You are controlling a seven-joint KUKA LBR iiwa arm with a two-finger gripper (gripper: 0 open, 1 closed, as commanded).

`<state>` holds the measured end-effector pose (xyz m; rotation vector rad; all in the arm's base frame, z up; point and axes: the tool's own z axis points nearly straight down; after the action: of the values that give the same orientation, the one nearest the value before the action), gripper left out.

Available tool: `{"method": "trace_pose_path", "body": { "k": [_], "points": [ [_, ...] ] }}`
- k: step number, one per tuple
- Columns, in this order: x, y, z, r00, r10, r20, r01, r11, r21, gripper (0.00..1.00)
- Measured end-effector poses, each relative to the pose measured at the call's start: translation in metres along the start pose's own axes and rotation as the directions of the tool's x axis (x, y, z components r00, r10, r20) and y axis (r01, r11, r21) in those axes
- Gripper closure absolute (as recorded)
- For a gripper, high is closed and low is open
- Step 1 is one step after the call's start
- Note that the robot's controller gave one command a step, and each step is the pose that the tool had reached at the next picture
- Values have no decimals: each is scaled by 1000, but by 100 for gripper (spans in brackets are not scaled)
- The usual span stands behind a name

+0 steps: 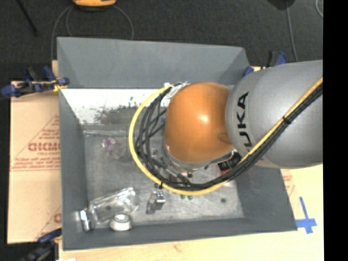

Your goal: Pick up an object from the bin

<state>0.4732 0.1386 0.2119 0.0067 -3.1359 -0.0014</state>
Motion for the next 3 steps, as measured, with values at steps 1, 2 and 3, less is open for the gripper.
{"method": "trace_pose_path", "body": {
  "k": [1, 2, 3],
  "points": [
    [-14, 0, 128, 1000, -8, 12, 8, 1000, -3, 0],
    [-20, 6, 137, 1000, -2, 5, 2, 1000, 2, 0],
    [-46, -1, 122, 996, -90, 9, 90, 996, 3, 0]
  ]
}}
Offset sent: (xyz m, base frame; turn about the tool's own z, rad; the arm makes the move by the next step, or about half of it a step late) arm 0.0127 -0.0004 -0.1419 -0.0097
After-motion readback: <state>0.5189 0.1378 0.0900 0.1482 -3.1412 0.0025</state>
